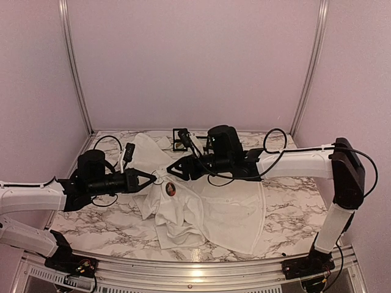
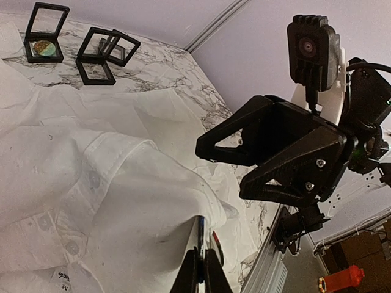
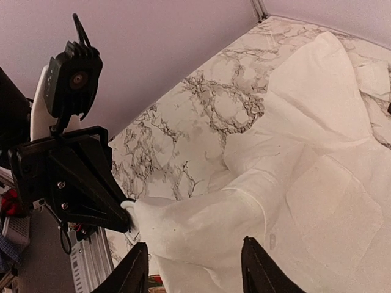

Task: Remove the brooch from the garment
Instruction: Adjust the flattened clothing at the center of the board.

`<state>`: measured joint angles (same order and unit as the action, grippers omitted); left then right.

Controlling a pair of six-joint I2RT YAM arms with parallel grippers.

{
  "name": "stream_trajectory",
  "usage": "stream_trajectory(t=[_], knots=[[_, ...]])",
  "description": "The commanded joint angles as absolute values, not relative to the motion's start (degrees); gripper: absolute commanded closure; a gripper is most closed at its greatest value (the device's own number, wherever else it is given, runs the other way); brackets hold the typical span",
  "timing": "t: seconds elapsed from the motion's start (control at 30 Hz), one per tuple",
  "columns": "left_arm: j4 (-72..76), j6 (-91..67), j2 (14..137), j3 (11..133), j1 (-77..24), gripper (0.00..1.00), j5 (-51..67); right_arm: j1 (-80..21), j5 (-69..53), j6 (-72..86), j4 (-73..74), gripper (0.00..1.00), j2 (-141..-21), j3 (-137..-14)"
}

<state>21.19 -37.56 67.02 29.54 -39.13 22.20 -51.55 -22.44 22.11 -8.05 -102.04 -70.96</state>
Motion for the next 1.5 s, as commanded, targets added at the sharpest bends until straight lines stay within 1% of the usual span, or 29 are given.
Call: stream_trajectory(t=[0.0, 0.1, 0.2, 0.23, 0.33, 0.37, 0.4, 0.47, 0.77, 1.0, 1.17, 1.23, 1.33, 1.47], knots=[[32.8, -43.4, 66.4, 27.1, -39.7, 1.0, 19.7, -52.8, -21.5, 22.2, -6.9, 0.58, -102.1, -69.8], [37.5, -45.9, 67.1, 26.0, -39.9, 1.0, 19.4, -53.5, -20.9, 22.7, -7.1, 0.58, -101.9, -68.6], [39.2, -46.9, 67.6, 25.8, -40.2, 1.0, 18.9, -54.1, -19.9, 22.8, -6.7, 0.59, -102.1, -68.0], [39.7, -47.2, 67.7, 25.6, -40.3, 1.0, 18.9, -54.3, -19.6, 22.9, -6.7, 0.63, -102.1, -67.9], [39.3, -48.3, 67.6, 25.6, -40.5, 1.0, 17.8, -55.3, -18.7, 23.2, -6.5, 0.87, -101.8, -67.8], [38.7, -48.7, 67.6, 25.6, -40.5, 1.0, 17.2, -55.7, -18.6, 23.3, -6.4, 0.9, -101.8, -67.8], [38.7, -49.1, 67.6, 25.7, -40.6, 1.0, 17.0, -56.2, -18.5, 23.4, -6.3, 0.96, -101.7, -67.8], [37.6, -49.4, 67.8, 26.1, -40.8, 1.0, 16.3, -57.2, -18.0, 23.5, -5.9, 1.0, -101.9, -67.8], [35.8, -51.1, 69.7, 26.1, -41.5, 1.0, 10.7, -59.3, -17.8, 24.2, -6.0, 1.0, -101.6, -66.6], [39.1, -51.3, 70.9, 26.2, -42.9, 1.0, 8.5, -59.5, -19.5, 23.2, -4.4, 1.0, -103.5, -67.9], [44.6, -50.6, 71.3, 25.2, -43.7, 1.0, 6.9, -59.4, -19.7, 23.3, -4.2, 1.0, -103.8, -68.2], [47.4, -50.3, 71.8, 24.5, -44.1, 1.0, 6.8, -58.9, -19.4, 23.5, -4.1, 0.92, -103.0, -68.1], [51.7, -50.3, 73.1, 23.8, -44.4, 1.0, 8.0, -57.3, -20.2, 24.5, -5.7, 0.77, -100.9, -66.6], [57.8, -50.9, 74.5, 22.0, -45.1, 1.0, 9.2, -54.5, -22.0, 25.6, -9.2, 0.65, -96.8, -64.0]])
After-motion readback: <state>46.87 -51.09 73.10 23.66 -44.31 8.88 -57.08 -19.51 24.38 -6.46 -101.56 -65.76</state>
